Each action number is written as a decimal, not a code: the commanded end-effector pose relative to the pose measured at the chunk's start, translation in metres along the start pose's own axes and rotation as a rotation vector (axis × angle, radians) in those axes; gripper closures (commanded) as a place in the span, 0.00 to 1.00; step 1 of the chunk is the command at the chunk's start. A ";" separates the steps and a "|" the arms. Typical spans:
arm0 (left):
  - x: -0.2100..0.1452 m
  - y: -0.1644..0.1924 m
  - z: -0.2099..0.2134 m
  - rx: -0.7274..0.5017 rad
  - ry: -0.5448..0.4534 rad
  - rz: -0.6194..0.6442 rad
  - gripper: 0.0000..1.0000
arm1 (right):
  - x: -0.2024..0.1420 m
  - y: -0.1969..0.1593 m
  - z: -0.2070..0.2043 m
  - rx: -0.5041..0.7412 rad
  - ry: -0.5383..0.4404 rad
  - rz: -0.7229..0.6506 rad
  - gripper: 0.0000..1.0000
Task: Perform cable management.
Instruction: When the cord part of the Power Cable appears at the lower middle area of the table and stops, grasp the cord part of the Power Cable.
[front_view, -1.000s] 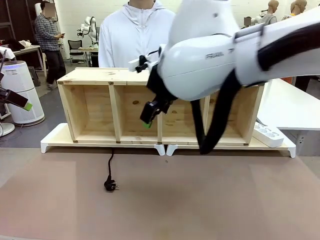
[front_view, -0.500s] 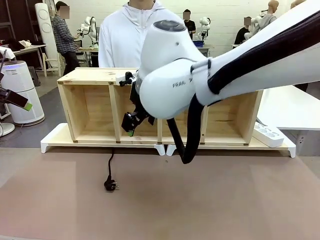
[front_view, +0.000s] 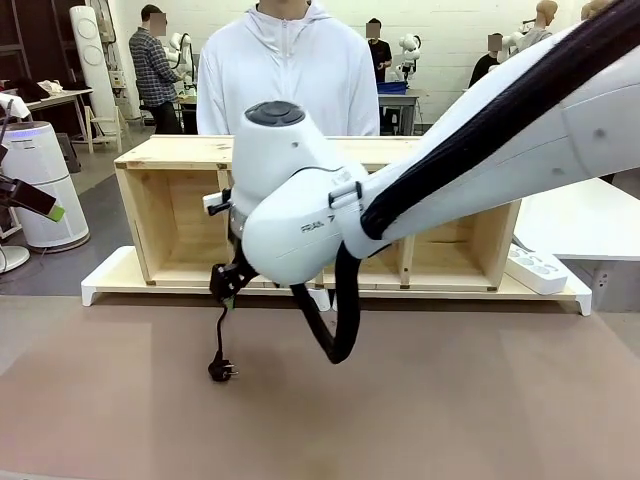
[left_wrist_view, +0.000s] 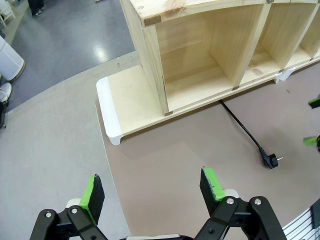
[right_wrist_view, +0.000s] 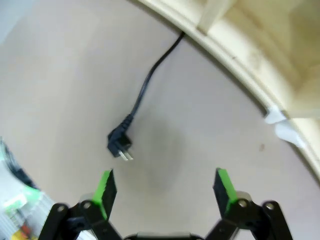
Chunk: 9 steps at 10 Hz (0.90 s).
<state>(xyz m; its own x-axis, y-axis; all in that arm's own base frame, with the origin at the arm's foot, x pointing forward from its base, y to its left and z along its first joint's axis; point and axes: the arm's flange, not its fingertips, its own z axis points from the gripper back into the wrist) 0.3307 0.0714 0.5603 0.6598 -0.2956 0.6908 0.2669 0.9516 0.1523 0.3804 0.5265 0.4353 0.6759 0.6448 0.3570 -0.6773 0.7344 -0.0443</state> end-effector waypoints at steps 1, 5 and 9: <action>-0.001 0.001 0.000 -0.001 0.005 0.006 0.00 | 0.014 0.019 -0.013 0.020 0.036 -0.011 0.00; -0.001 0.001 0.000 -0.001 0.005 0.006 0.00 | 0.011 0.042 -0.055 0.163 0.110 -0.030 0.00; -0.001 0.001 0.000 -0.001 0.005 0.006 0.00 | 0.001 0.053 -0.075 0.257 0.161 -0.006 0.00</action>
<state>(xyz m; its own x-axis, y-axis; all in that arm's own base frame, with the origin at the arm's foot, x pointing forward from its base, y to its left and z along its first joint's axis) 0.3307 0.0714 0.5603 0.6599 -0.2955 0.6908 0.2668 0.9517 0.1522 0.3677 0.5790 0.3628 0.7233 0.6588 0.2070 -0.6900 0.7012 0.1793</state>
